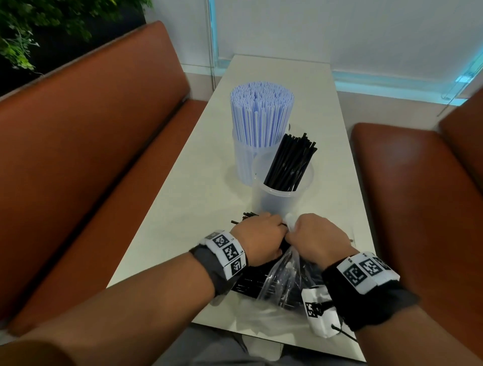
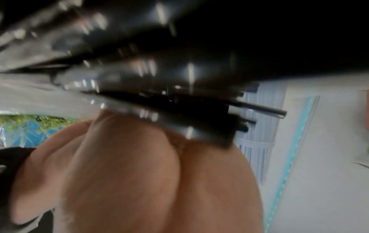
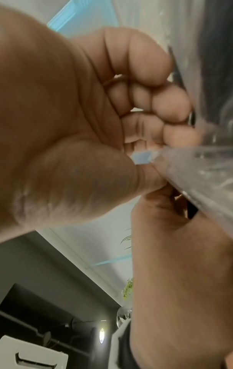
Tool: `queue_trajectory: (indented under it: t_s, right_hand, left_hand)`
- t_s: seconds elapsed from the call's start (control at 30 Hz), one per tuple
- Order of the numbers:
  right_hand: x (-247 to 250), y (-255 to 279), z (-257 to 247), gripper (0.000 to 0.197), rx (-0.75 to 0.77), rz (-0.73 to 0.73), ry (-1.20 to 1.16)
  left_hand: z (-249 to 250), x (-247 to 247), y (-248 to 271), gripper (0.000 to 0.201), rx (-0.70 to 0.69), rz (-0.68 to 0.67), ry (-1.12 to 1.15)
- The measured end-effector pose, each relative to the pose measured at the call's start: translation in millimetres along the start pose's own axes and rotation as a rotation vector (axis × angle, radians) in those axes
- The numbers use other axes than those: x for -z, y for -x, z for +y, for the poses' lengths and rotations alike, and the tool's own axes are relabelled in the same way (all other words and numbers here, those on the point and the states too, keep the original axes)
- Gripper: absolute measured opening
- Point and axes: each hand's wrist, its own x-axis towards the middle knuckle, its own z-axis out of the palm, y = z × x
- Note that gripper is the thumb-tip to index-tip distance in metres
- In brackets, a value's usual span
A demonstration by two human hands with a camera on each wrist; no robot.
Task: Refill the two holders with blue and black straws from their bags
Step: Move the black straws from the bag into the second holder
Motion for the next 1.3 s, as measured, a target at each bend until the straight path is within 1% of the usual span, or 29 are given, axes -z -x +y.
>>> queue_trajectory:
  t_s: [0.13,0.23,0.37,0.4,0.53,0.63,0.67,0.7,0.77,0.8,0.83,0.87,0.9,0.93,0.97,1.0,1.07,1.1,1.2,1.23,1.3]
  right_hand:
    - [6.0,5.4,1.6,0.024,0.048,0.023,-0.052]
    - [8.9,6.3,0.4,0.018,0.075,0.034,-0.093]
    - [7.8,5.6,3.6,0.014,0.087,0.055,-0.153]
    - [7.1,5.7,4.3,0.013,0.091,0.067,-0.164]
    - [4.2,7.0,9.1,0.011,0.092,0.068,-0.229]
    - [0.6,9.0,10.5,0.010,0.079,0.063,-0.245]
    - [0.6,10.0,8.8,0.016,0.083,0.090,-0.253]
    - [2.0,11.4,6.3,0.025,0.101,0.153,-0.286]
    - [9.5,15.1,-2.0,0.035,0.157,0.353,-0.471]
    - [14.1,17.8,-7.4,0.036,0.180,0.437,-0.624]
    - [18.0,19.9,-13.2,0.036,0.193,0.471,-0.796]
    - [20.4,21.3,-18.7,0.038,0.198,0.452,-0.950]
    - [21.5,23.5,-24.0,0.040,0.197,0.392,-1.059]
    - [22.2,26.6,-28.5,0.041,0.191,0.325,-1.120]
    - [23.7,29.8,-31.0,0.041,0.183,0.287,-1.159]
    - [25.9,32.3,-31.3,0.042,0.175,0.300,-1.201]
    - [32.3,36.4,-24.9,0.043,0.144,0.409,-1.302]
    - [35.2,38.5,-21.4,0.042,0.133,0.417,-1.329]
    - [36.4,46.4,-19.2,0.040,0.149,0.255,-1.313]
    - [34.6,48.8,-19.3,0.040,0.158,0.245,-1.318]
    - [33.7,49.3,-15.4,0.046,0.128,0.299,-1.359]
  left_hand:
    - [-0.2,1.9,-1.1,0.034,-0.003,-0.005,-0.033]
    - [-6.8,4.8,4.2,0.031,0.019,0.018,-0.090]
    - [-27.8,11.8,20.3,0.018,0.044,0.046,-0.182]
    - [-35.9,13.5,26.0,0.017,0.052,0.048,-0.191]
    - [-74.8,19.4,52.7,0.024,0.069,0.033,-0.212]
    - [-104.4,25.2,74.3,0.029,0.136,0.011,-0.215]
    - [-112.0,27.6,80.5,0.028,0.162,0.023,-0.207]
    - [-117.5,30.1,85.6,0.025,0.189,0.044,-0.193]
    - [-120.0,34.9,92.0,0.022,0.227,0.110,-0.157]
    - [-116.3,36.8,92.3,0.021,0.225,0.151,-0.141]
    - [-108.9,38.6,90.1,0.022,0.206,0.190,-0.121]
    - [-98.0,40.0,85.8,0.022,0.176,0.223,-0.097]
    - [-84.5,40.7,79.7,0.022,0.143,0.250,-0.077]
    - [-70.2,41.4,72.7,0.021,0.116,0.268,-0.069]
    - [-57.1,42.6,65.5,0.020,0.097,0.279,-0.073]
    - [-46.2,44.6,58.8,0.020,0.090,0.289,-0.081]
    - [-30.1,49.3,48.9,0.020,0.095,0.316,-0.091]
    - [-24.2,51.0,45.5,0.020,0.095,0.338,-0.096]
    - [-1.9,53.0,35.9,0.021,0.039,0.404,-0.114]
    - [6.6,52.6,32.8,0.023,0.004,0.412,-0.114]
    - [17.5,53.2,28.6,0.024,-0.024,0.414,-0.085]
